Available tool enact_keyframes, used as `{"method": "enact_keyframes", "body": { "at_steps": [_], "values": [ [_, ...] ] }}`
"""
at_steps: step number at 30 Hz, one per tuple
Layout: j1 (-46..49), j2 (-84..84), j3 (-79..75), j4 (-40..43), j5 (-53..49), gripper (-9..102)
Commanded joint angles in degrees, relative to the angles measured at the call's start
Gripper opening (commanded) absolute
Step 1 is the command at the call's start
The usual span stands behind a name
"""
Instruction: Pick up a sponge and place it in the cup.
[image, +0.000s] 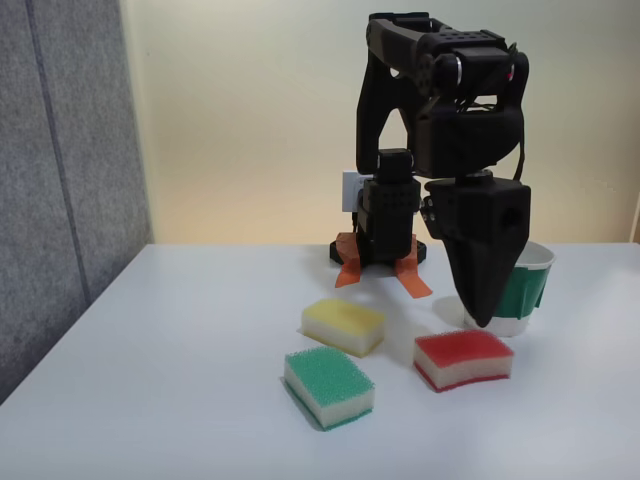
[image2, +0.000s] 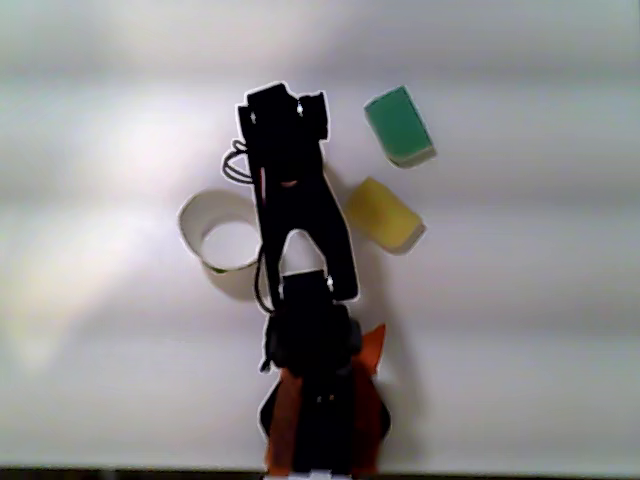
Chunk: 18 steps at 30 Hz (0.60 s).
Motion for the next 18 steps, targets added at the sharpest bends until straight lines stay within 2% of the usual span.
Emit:
{"method": "enact_keyframes", "body": {
  "at_steps": [1, 3, 6, 11, 18],
  "values": [
    [0.09, 2.29, -2.46, 0.44, -1.23, 0],
    [0.0, 2.2, -2.37, -0.53, -1.05, 3],
    [-0.18, 1.67, -2.02, -2.11, -1.14, 12],
    [-0.62, 0.88, -2.37, -3.96, -0.7, 35],
    [-0.79, -0.62, -0.7, -7.82, -1.85, 40]
  ]
}}
